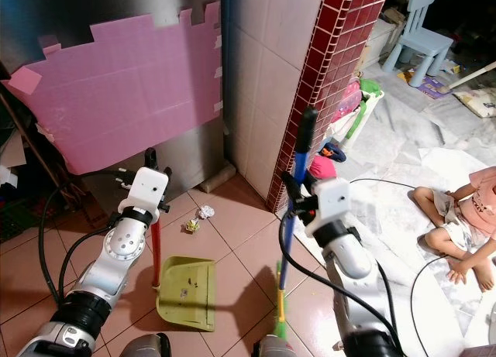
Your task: Sweep floor
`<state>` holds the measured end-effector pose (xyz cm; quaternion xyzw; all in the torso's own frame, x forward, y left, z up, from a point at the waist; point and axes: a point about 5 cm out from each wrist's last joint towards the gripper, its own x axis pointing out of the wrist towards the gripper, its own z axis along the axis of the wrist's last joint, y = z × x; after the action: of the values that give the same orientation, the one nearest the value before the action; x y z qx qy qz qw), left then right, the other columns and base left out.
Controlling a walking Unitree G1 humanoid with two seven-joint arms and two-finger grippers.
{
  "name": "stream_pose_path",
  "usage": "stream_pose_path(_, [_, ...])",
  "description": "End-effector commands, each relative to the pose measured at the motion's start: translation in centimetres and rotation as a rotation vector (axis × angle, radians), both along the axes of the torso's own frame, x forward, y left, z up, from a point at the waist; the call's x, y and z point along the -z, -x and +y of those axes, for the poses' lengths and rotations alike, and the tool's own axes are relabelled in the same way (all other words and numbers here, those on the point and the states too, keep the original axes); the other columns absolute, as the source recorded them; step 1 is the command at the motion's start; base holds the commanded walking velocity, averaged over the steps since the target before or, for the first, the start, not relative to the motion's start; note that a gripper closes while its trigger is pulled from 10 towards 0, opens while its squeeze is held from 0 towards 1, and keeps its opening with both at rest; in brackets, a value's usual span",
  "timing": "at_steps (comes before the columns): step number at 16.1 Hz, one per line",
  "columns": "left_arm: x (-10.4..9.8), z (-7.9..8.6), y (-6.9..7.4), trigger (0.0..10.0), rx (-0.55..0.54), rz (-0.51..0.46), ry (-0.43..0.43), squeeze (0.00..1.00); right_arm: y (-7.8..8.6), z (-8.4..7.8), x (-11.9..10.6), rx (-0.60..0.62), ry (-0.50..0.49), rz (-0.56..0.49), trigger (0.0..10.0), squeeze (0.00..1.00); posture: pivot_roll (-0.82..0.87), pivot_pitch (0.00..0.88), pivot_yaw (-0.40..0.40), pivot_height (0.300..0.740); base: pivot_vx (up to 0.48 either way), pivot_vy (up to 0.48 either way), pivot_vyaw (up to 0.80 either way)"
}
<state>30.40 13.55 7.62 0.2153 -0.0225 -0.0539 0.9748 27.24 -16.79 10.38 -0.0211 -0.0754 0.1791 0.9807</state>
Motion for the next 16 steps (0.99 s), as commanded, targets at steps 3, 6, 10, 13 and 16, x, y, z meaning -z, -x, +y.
stream_pose_path(3, [-1.4,1.1,0.2,0.0,-0.023,-0.105,-0.062,0.0,-0.8,0.8,-0.9,-0.006,-0.013,-0.063,10.0,0.0,-0.11,0.0,-0.023,0.74,0.0,0.0,0.0])
stream_pose_path(6, [-2.0,1.8,1.8,0.0,-0.101,-0.204,-0.064,0.0,-1.6,2.2,-0.8,-0.057,-0.068,-0.047,10.0,0.0,-0.08,0.0,-0.027,0.74,0.0,0.0,0.0])
stream_pose_path(10, [-1.9,2.0,3.7,4.7,-0.155,-0.237,-0.103,0.0,-2.5,3.4,-0.1,-0.072,-0.09,0.013,10.0,0.0,-0.05,0.0,-0.024,0.74,0.0,0.0,0.0])
stream_pose_path(13, [-1.1,2.7,4.7,10.0,-0.207,-0.169,-0.038,0.0,-2.1,4.4,0.8,-0.107,-0.117,0.059,10.0,0.0,-0.03,0.0,-0.022,0.74,0.0,0.0,0.0])
stream_pose_path(16, [-0.6,2.7,5.4,10.0,-0.219,-0.131,0.008,0.0,-1.7,5.1,0.5,-0.151,-0.076,0.0,10.0,0.0,-0.03,0.0,-0.014,0.74,0.0,0.0,0.38])
